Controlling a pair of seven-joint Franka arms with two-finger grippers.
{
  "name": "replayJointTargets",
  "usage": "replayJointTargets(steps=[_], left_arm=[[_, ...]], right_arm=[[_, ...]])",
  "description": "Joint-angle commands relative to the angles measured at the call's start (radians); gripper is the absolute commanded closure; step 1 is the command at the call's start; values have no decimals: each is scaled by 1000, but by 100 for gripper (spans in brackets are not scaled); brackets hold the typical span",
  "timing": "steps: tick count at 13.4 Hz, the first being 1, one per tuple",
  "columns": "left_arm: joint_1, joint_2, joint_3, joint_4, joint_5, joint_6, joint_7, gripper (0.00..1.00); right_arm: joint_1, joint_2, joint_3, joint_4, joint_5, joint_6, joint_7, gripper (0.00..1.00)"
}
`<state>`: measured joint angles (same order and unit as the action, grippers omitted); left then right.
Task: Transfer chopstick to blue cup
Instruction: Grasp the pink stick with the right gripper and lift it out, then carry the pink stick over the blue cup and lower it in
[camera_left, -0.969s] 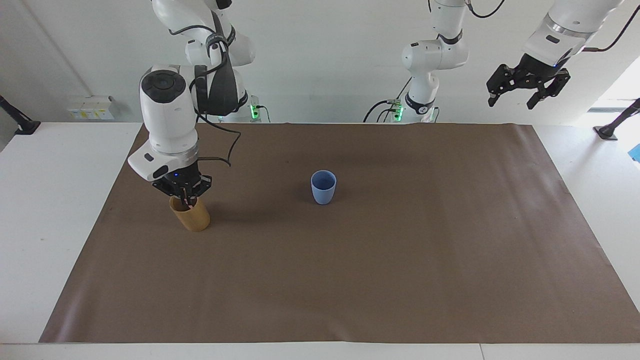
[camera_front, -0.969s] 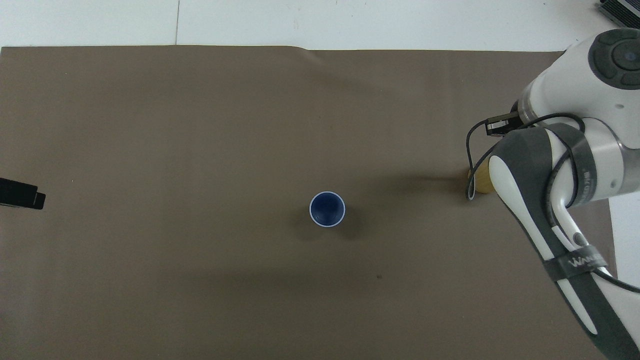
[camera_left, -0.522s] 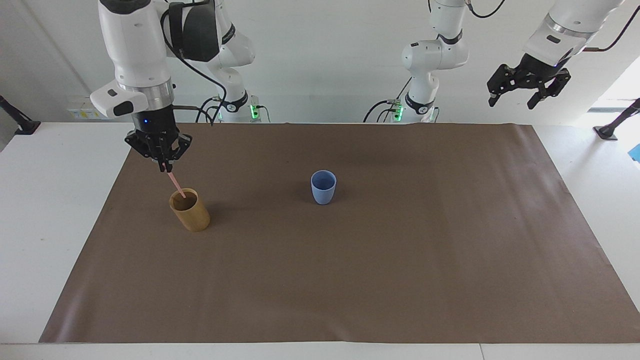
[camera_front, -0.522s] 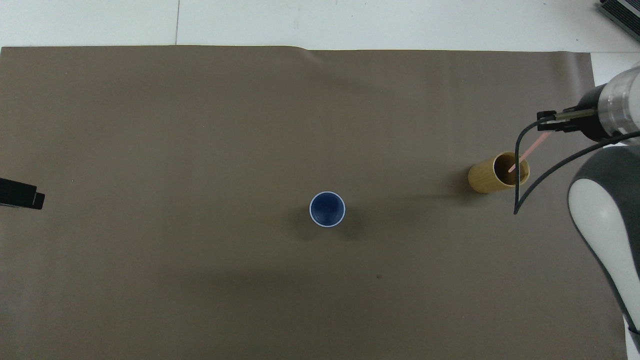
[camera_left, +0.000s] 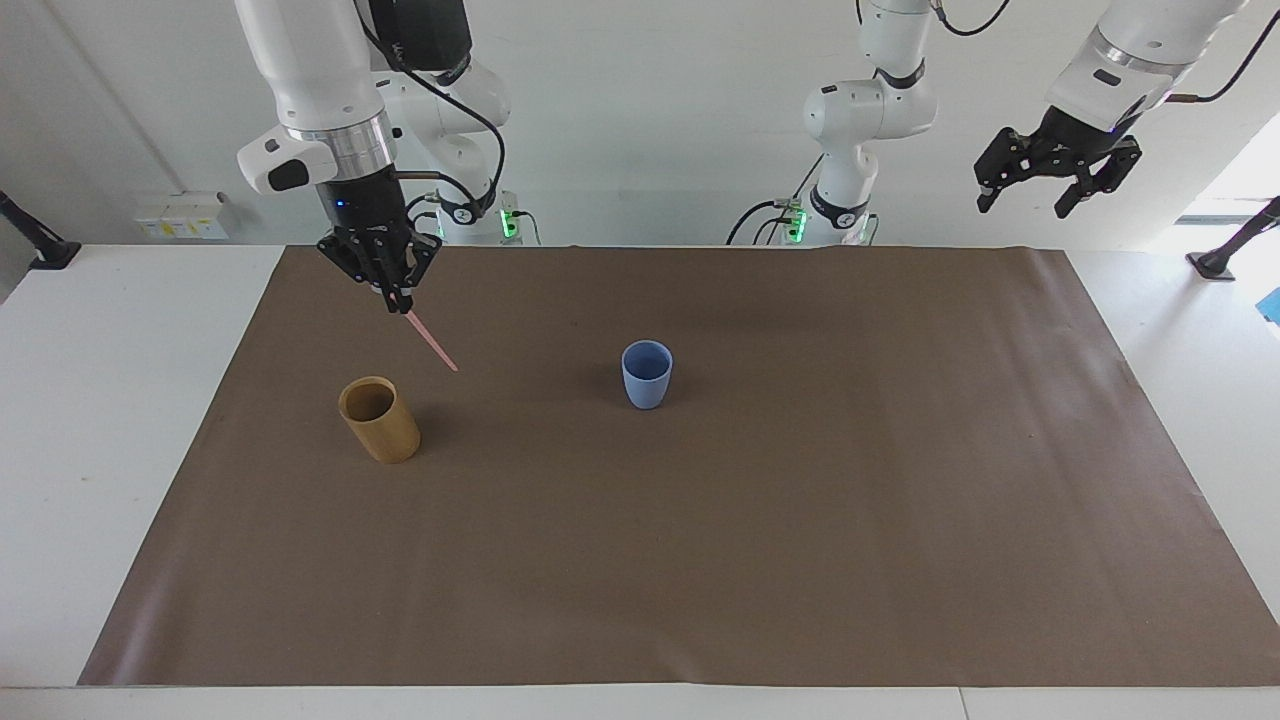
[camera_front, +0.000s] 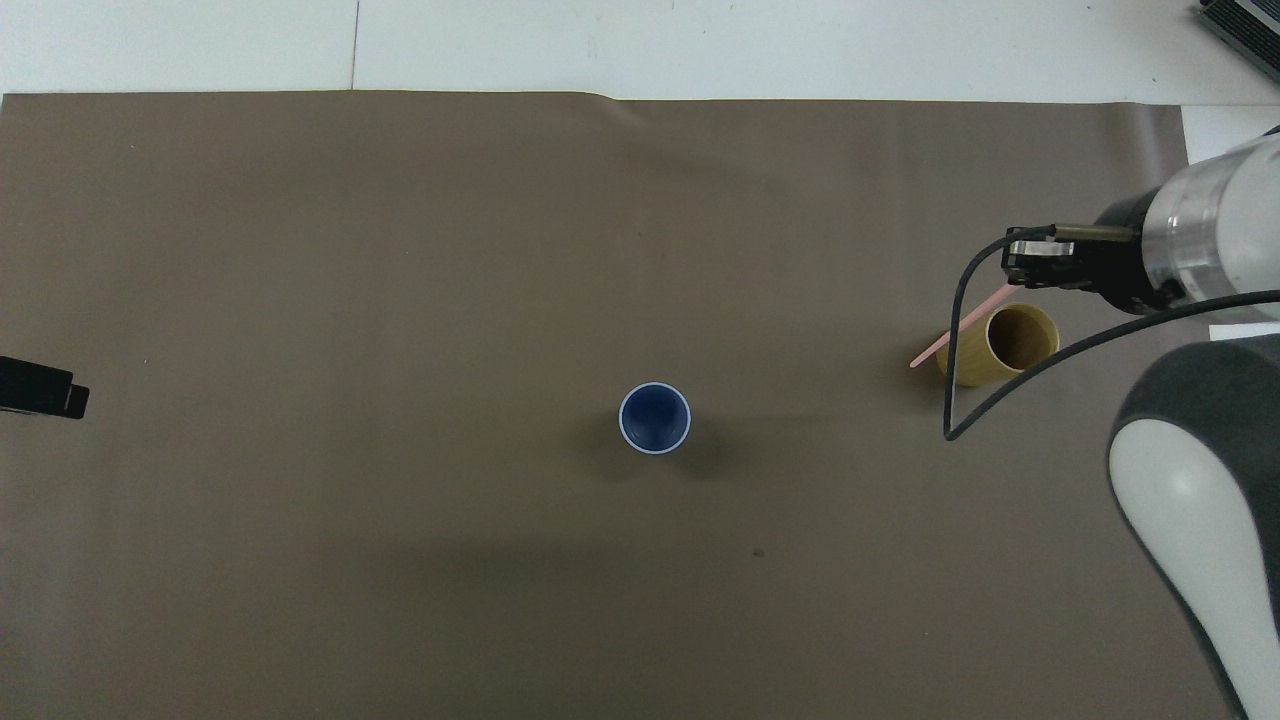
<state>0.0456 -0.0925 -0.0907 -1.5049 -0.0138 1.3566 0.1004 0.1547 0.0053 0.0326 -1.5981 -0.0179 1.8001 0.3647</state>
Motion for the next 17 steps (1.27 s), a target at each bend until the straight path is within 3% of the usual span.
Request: replayJointTargets(steps=[1,7,17], left_arm=[[7,-7,-4,6,6,-16,2,0],[7,-7,-4,6,6,-16,2,0],[8,-7,-4,6,6,-16,2,0]], right_arm=[[35,-13,58,-6,19,41,114,100],[63,-40,185,-11,18,70,109,100],[198,59,204,-92,-4,223,125,100]])
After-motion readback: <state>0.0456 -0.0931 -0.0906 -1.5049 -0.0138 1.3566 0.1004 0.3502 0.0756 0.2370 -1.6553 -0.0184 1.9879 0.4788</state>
